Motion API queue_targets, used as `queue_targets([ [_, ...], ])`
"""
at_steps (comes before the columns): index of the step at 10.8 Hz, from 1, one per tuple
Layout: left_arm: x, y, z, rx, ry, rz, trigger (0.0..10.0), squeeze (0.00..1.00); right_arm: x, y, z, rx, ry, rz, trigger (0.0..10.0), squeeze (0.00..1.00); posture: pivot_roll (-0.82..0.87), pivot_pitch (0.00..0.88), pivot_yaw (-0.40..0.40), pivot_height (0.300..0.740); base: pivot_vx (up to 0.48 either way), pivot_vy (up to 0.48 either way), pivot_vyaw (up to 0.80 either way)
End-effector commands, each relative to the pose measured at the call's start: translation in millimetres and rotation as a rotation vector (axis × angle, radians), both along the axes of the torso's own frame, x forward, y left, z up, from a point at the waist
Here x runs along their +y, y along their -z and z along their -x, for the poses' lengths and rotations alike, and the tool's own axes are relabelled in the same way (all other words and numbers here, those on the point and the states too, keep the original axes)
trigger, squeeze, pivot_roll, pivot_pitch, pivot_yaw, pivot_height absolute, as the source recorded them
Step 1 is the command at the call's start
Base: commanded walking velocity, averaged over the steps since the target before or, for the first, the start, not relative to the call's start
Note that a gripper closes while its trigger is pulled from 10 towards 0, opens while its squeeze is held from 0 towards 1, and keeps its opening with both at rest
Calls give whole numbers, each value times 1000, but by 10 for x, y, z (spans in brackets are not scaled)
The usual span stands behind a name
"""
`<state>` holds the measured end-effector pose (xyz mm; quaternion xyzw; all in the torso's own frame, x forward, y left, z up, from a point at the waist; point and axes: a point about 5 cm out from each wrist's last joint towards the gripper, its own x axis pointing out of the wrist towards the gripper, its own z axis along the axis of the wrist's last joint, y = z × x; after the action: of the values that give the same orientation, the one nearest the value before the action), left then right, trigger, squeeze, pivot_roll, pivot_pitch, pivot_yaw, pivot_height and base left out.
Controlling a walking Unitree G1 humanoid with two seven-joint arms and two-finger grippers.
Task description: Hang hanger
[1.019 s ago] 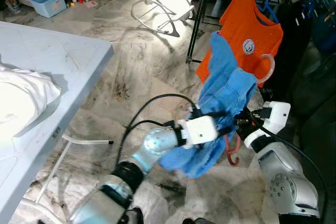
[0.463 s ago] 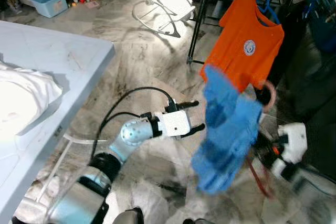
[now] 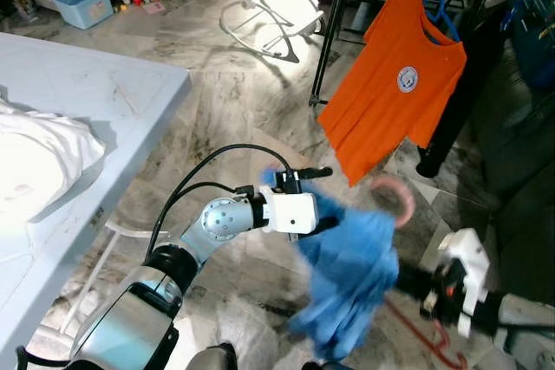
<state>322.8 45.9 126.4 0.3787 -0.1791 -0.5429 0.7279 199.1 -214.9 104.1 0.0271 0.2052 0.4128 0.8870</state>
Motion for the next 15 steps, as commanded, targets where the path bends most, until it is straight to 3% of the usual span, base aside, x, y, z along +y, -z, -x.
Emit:
queue_targets([
  [1,-13,12,6,-19,26,-39,10000,1000,23,-57,37,-3,-63,15,10000,0,74,147,-74,740,0,0,0],
  [3,16,26,-9,-28,33,-83,10000,1000,-92,-17,52,10,-83,131,10000,0,79,152,-71,740,0,0,0],
  [6,58,121,-7,1,60,-192,10000,1000,-291,-155,-117,-114,-7,247,10000,0,75,160,-62,740,0,0,0],
  [8,13,111,-30,9,76,-234,10000,1000,-303,-351,-287,-251,55,221,10000,0,70,161,-55,740,0,0,0],
  [10,-52,62,-58,-25,76,-240,10000,1000,-200,-345,-297,-281,39,186,10000,0,71,164,-44,740,0,0,0],
  [12,-96,-136,-160,-101,36,-188,10000,1000,-170,-292,-280,-277,41,156,10000,0,69,165,-39,740,0,0,0],
  [14,-115,-419,-284,-159,-39,-56,10000,1000,-111,-208,-258,-270,56,108,10000,0,74,164,-37,740,0,0,0],
  [15,-86,-462,-330,-203,-69,-75,10000,1000,-75,-137,-222,-248,40,113,10000,0,76,167,-37,740,0,0,0],
])
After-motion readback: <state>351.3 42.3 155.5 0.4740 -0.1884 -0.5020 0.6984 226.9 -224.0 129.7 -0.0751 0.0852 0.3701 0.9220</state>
